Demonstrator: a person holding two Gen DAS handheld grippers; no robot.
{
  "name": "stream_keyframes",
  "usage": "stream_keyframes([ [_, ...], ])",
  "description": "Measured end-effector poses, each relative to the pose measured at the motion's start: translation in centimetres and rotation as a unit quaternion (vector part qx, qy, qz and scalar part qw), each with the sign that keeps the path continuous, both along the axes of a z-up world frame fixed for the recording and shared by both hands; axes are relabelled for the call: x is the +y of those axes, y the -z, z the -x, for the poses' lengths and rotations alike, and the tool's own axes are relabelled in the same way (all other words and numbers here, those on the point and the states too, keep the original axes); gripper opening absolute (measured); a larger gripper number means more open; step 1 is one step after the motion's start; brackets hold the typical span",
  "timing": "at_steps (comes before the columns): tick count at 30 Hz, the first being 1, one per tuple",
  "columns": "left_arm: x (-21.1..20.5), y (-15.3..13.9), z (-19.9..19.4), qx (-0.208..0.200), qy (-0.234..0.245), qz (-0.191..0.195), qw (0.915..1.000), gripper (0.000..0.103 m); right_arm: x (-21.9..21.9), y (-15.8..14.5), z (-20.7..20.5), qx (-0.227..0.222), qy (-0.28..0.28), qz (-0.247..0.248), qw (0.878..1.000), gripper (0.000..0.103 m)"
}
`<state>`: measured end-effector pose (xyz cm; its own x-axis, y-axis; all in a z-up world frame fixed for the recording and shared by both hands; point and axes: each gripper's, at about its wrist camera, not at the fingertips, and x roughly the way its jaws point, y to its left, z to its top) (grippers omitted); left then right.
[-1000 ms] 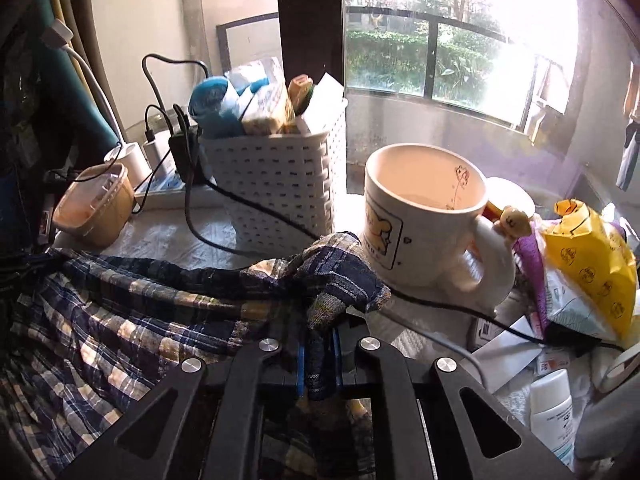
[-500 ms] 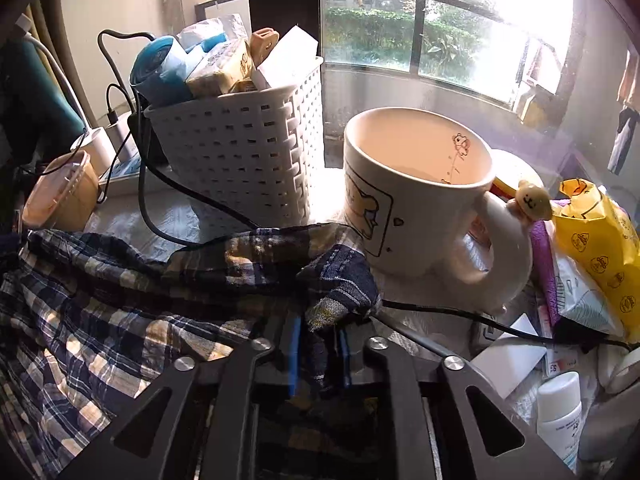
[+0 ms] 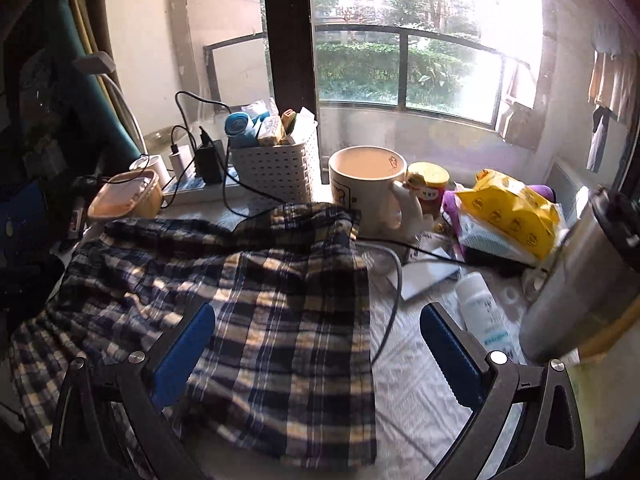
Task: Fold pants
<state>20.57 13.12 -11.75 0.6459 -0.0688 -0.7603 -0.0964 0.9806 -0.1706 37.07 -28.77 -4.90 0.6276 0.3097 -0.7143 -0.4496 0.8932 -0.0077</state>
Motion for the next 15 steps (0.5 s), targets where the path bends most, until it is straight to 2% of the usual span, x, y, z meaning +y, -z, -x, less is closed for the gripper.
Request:
stream_keyframes([
  [4, -0.6, 0.9, 2.3, 0.004, -0.005, 0.020, 0.9998, 0.081, -3.2, 0.3, 5.7, 0.016, 0.019, -0.014, 1.000, 0.103],
  [6, -0.9, 1.1, 3.4, 0.005, -0.003, 0.028, 0.9996, 0.081, -4.3, 0.9, 8.5, 0.027, 0.027, -0.009, 0.999, 0.099],
  [9, -1.5, 1.3, 4.7, 0.003, 0.001, 0.030, 0.9995, 0.081, -4.3, 2.4, 12.7, 0.046, 0.026, -0.002, 0.999, 0.087],
  [11, -1.7, 1.5, 5.4, 0.005, 0.003, 0.033, 0.9994, 0.081, -3.3, 3.7, 15.0, 0.060, 0.014, 0.011, 0.998, 0.074],
  [15, -1.9, 1.7, 6.2, 0.003, 0.004, 0.047, 0.9989, 0.081, -0.5, 6.1, 17.9, 0.079, -0.012, 0.038, 0.996, 0.061],
])
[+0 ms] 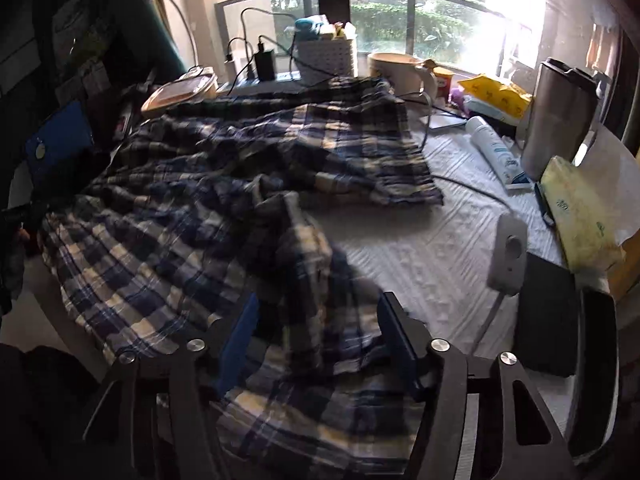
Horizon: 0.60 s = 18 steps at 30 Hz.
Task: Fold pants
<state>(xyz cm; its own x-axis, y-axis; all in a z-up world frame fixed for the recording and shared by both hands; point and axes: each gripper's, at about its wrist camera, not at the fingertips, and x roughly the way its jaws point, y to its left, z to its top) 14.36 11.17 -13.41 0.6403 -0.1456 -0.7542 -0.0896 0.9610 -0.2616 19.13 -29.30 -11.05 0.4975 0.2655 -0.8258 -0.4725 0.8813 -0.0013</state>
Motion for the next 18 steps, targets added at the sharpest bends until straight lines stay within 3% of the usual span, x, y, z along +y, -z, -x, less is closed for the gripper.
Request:
stream_keyframes([
  [1, -0.1, 0.2, 0.1, 0.001, 0.002, 0.001, 1.0000, 0.081, 0.8, 0.7, 0.3, 0.000, -0.008, 0.020, 1.000, 0.058],
  [2, -0.1, 0.4, 0.1, 0.005, 0.002, 0.001, 1.0000, 0.081, 1.4, 1.5, 0.6, -0.006, -0.014, 0.050, 0.999, 0.049],
  [3, -0.1, 0.7, 0.1, 0.012, 0.000, -0.002, 0.9999, 0.081, 1.7, 2.1, 0.5, -0.008, -0.015, 0.070, 0.997, 0.039],
  [4, 0.0, 1.0, 0.0, 0.020, -0.001, -0.005, 0.9998, 0.081, 1.6, 2.4, 0.4, -0.006, -0.013, 0.074, 0.997, 0.018],
  [5, 0.0, 1.3, -0.1, 0.026, -0.002, -0.007, 0.9996, 0.081, 1.2, 2.5, 0.2, -0.004, -0.005, 0.070, 0.998, 0.012],
  [12, -0.1, 1.7, -0.5, 0.027, -0.005, -0.012, 0.9996, 0.081, -0.9, -0.3, -3.2, -0.047, 0.003, 0.079, 0.996, 0.008],
  [18, 0.2, 0.2, 0.5, 0.002, 0.006, -0.022, 0.9997, 0.081, -3.6, 1.4, -10.2, -0.027, 0.046, 0.051, 0.997, 0.008],
])
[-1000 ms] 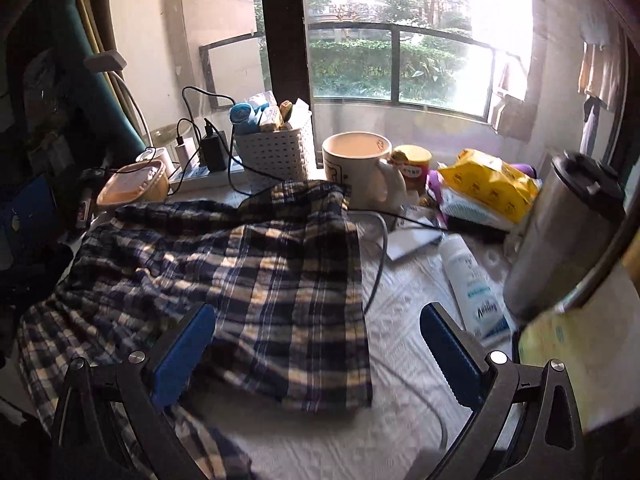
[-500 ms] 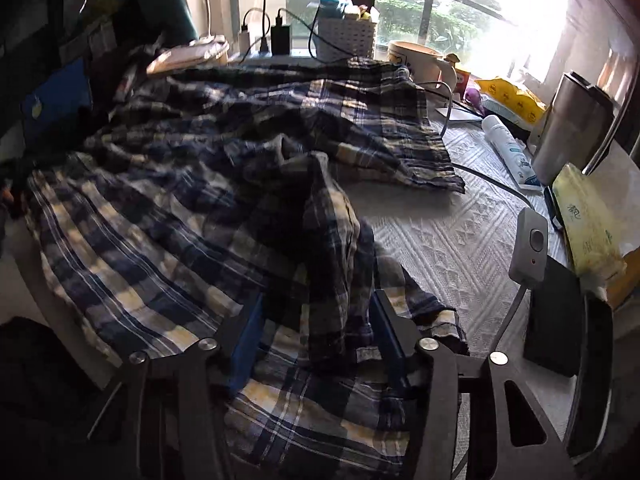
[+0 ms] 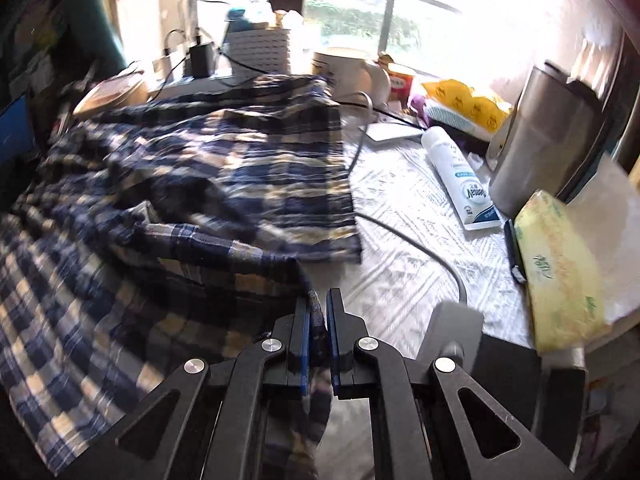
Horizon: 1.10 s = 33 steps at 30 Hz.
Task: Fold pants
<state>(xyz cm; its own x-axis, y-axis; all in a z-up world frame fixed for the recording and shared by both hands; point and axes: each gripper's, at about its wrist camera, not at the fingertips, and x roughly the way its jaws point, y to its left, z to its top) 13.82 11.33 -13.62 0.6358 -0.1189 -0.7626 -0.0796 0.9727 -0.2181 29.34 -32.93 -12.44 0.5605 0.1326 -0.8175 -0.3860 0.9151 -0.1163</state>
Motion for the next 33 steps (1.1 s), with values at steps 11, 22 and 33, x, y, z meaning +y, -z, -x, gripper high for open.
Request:
stream_keyframes([
  [11, 0.8, -0.7, 3.4, -0.036, 0.024, 0.023, 0.9988, 0.081, -2.0, -4.0, 3.5, -0.065, 0.003, -0.027, 0.998, 0.103],
  [22, -1.4, -0.5, 5.4, -0.068, 0.080, -0.021, 0.9943, 0.081, -4.2, -3.9, 12.9, -0.057, 0.054, -0.027, 0.997, 0.103],
  [33, -2.3, -0.3, 7.5, -0.111, 0.077, -0.042, 0.9900, 0.081, -2.8, -3.0, 17.7, -0.073, 0.056, -0.036, 0.995, 0.095],
])
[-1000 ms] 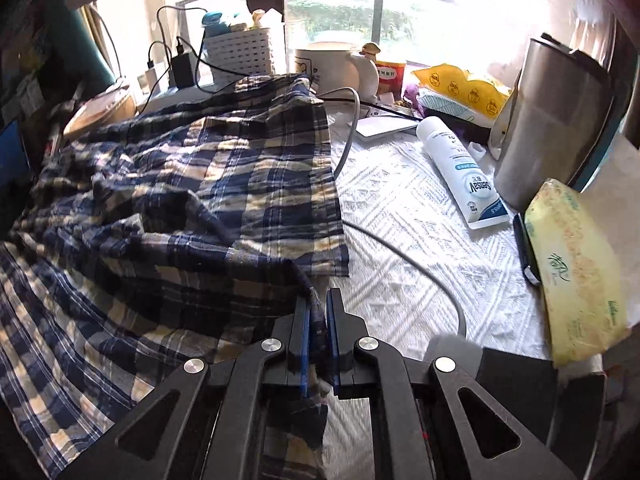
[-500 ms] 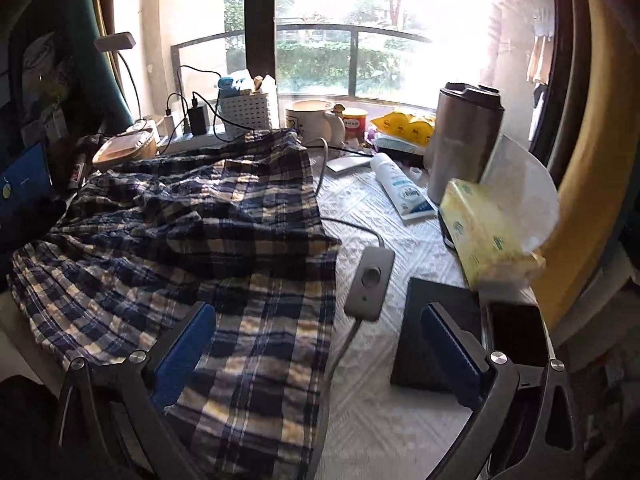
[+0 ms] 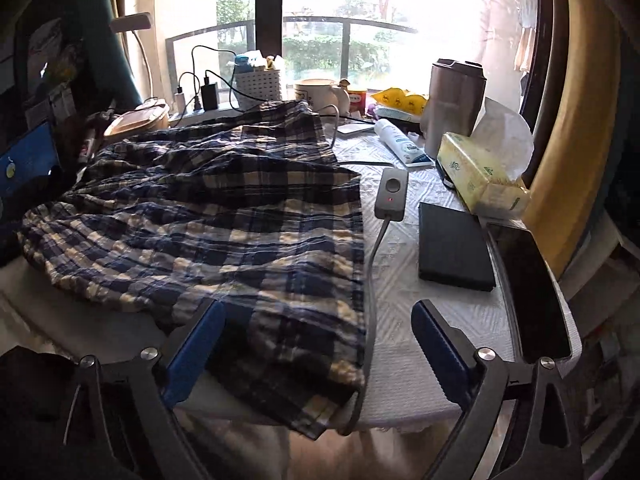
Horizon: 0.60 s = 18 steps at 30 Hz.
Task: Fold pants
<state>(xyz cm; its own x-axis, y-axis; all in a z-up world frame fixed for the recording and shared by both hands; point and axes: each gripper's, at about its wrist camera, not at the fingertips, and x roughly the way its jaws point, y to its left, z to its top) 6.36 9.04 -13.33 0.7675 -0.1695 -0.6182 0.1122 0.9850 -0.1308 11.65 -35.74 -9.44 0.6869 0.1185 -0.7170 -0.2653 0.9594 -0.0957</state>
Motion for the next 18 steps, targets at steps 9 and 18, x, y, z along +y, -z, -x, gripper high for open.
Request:
stream_keyframes([
  [9, 1.5, 1.1, -0.5, 0.009, -0.027, 0.013, 0.9995, 0.081, -0.2, 1.0, 2.7, -0.006, 0.019, -0.012, 1.000, 0.085],
  [18, 1.1, 2.4, -0.4, 0.011, -0.066, -0.008, 0.9977, 0.081, 0.9, 3.0, 2.8, 0.011, 0.017, -0.010, 1.000, 0.084],
])
